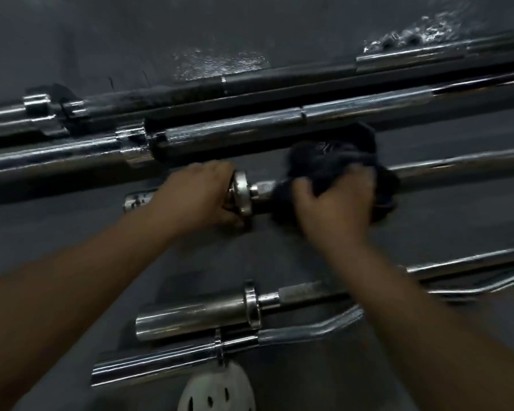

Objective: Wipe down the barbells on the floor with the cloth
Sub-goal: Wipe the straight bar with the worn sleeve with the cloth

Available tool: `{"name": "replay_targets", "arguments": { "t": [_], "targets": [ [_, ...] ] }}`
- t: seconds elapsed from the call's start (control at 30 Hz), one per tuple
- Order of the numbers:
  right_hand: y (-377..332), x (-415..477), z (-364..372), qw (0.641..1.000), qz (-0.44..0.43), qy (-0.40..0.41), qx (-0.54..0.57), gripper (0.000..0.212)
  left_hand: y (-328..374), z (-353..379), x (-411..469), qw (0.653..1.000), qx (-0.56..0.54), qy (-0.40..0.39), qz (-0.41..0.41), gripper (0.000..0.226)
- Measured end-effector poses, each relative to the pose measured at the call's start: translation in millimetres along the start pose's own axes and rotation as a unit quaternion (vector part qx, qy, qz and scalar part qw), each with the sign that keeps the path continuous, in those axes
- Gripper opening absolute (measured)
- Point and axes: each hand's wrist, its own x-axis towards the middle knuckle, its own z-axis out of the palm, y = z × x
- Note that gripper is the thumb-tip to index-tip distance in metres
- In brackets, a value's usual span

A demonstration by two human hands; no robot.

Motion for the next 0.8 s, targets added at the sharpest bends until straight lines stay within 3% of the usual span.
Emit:
{"name": "replay_targets", "arguments": {
  "t": [0.1, 0.2, 0.27, 0.37, 0.47, 0.53, 0.63, 0.7, 0.8],
  "targets": [
    [-39.0, -26.0, 14.8, 0.982, -0.143, -0.127, -0.001, 0.060, -4.2, 6.5, -4.6, 0.998, -0.029, 0.045, 0.016, 0.059],
    [1.3, 1.1, -17.9, 0.931, -0.279, -0.232, -0.042, 0.060, 1.4, 16.1, -18.8, 0.996, 0.021, 0.086, 0.018, 0.055],
    [22.0, 18.8, -44.7, 0.925, -0.259, -0.260, -0.101, 0.055, 11.9, 17.9, -28.2, 0.994, 0.028, 0.106, -0.004, 0.053],
    [10.1, 11.3, -43.7, 0.961, -0.145, -0.203, -0.121, 0.050, 28.9, 23.5, -42.4, 0.990, 0.010, 0.137, -0.033, 0.055],
    [-24.7, -13.6, -14.7, 0.966, -0.069, -0.241, -0.068, 0.060, 37.4, 37.3, -59.0, 0.989, 0.006, 0.138, -0.044, 0.081],
    [-20.5, -26.9, -14.4, 0.959, -0.111, -0.254, -0.056, 0.062, 42.6, 42.0, -68.3, 0.991, -0.012, 0.128, -0.046, 0.090],
    [13.5, -35.4, -44.1, 0.913, -0.263, -0.305, -0.068, 0.063, 49.3, 46.9, -90.1, 0.992, -0.068, 0.104, -0.031, 0.097],
    [29.7, -24.9, -59.5, 0.893, -0.304, -0.327, -0.060, 0.061, 50.5, 51.3, -107.2, 0.987, -0.129, 0.090, -0.021, 0.090],
    [18.8, -12.9, -46.6, 0.948, -0.147, -0.281, 0.018, 0.042, 47.9, 57.3, -110.0, 0.976, -0.150, 0.141, -0.067, 0.063]
  ]
}}
